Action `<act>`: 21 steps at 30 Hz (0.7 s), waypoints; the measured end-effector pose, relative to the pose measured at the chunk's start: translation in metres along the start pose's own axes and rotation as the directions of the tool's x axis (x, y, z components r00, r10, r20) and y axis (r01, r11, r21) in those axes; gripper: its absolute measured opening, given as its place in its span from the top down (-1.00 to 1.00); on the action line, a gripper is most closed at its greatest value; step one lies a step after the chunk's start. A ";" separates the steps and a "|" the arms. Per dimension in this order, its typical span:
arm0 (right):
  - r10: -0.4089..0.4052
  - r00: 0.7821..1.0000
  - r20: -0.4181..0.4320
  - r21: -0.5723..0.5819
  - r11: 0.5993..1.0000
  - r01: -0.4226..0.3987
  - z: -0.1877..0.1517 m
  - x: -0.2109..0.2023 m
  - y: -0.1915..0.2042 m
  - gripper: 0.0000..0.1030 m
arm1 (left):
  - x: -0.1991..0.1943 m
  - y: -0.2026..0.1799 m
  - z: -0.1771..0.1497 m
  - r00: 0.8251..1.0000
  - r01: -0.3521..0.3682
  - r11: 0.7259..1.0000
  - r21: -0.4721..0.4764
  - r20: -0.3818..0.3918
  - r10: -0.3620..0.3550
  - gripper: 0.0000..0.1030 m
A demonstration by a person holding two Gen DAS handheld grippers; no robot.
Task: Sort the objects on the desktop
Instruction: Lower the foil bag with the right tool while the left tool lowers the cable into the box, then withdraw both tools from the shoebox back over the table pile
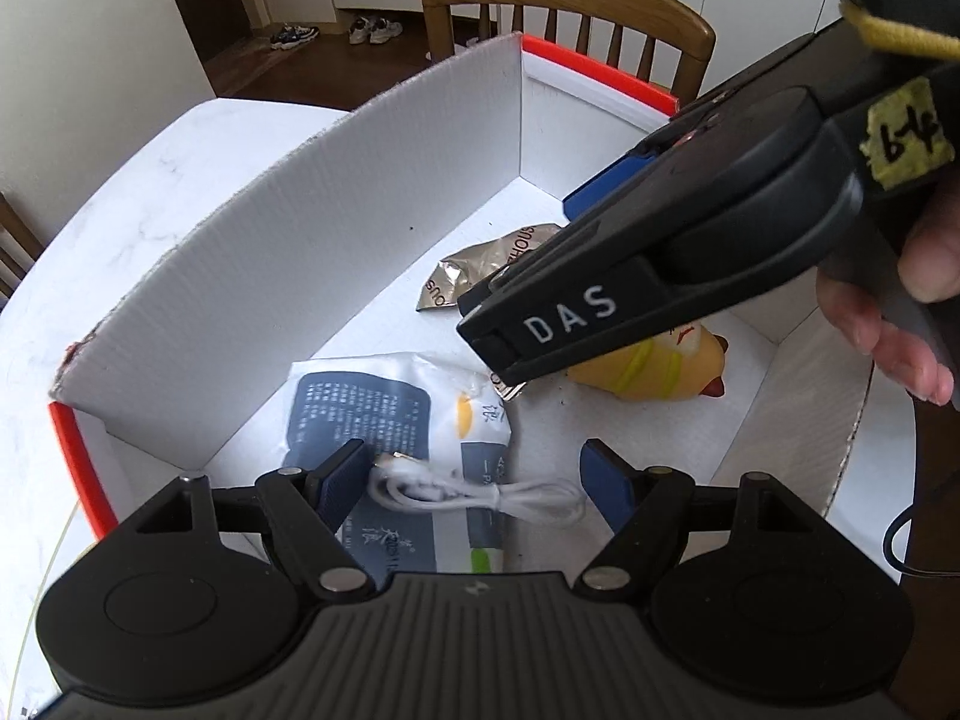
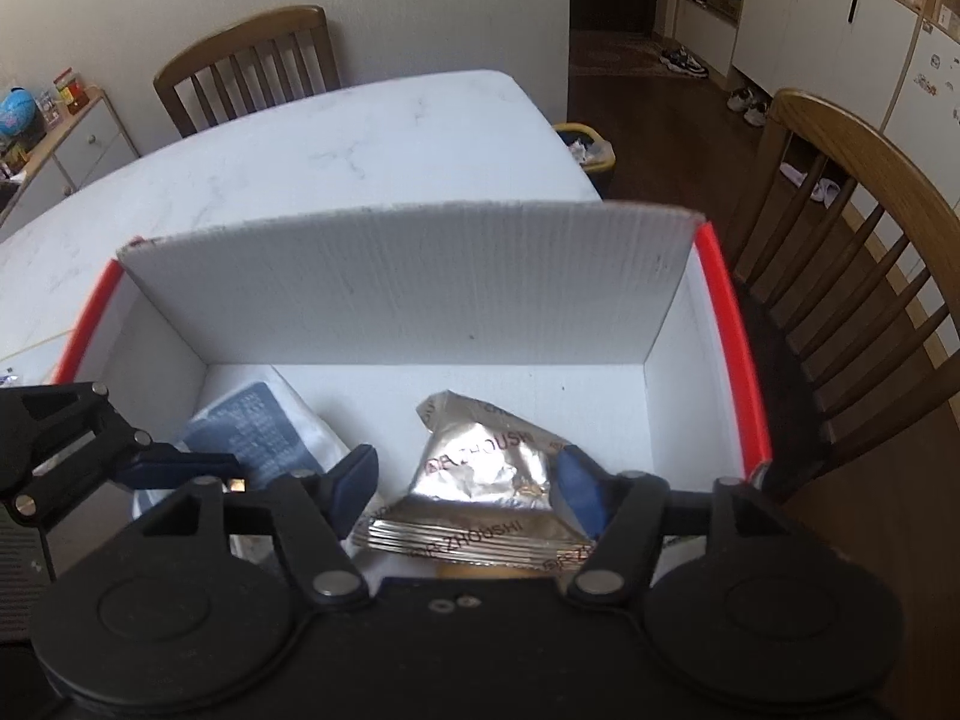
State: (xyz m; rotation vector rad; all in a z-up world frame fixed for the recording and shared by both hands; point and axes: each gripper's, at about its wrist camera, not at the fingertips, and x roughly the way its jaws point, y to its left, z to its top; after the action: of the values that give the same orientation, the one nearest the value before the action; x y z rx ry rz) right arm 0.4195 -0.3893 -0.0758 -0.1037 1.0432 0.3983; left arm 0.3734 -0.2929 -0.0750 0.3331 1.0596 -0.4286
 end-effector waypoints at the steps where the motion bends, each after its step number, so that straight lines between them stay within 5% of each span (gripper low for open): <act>1: 0.002 1.000 0.007 -0.001 1.000 -0.002 0.000 -0.003 0.001 -0.41 | -0.002 0.000 -0.001 1.000 -0.001 1.000 -0.004 0.005 0.001 -0.49; 21: 0.037 0.981 0.191 -0.046 0.999 -0.029 -0.013 -0.071 0.015 -0.79 | -0.064 0.000 -0.009 0.985 -0.016 0.997 -0.082 0.171 0.030 -0.57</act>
State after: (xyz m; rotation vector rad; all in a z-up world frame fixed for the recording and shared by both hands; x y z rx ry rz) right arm 0.3722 -0.3985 -0.0197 -0.0844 0.8472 0.4522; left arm 0.3395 -0.2771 -0.0221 0.2324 0.9006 -0.3859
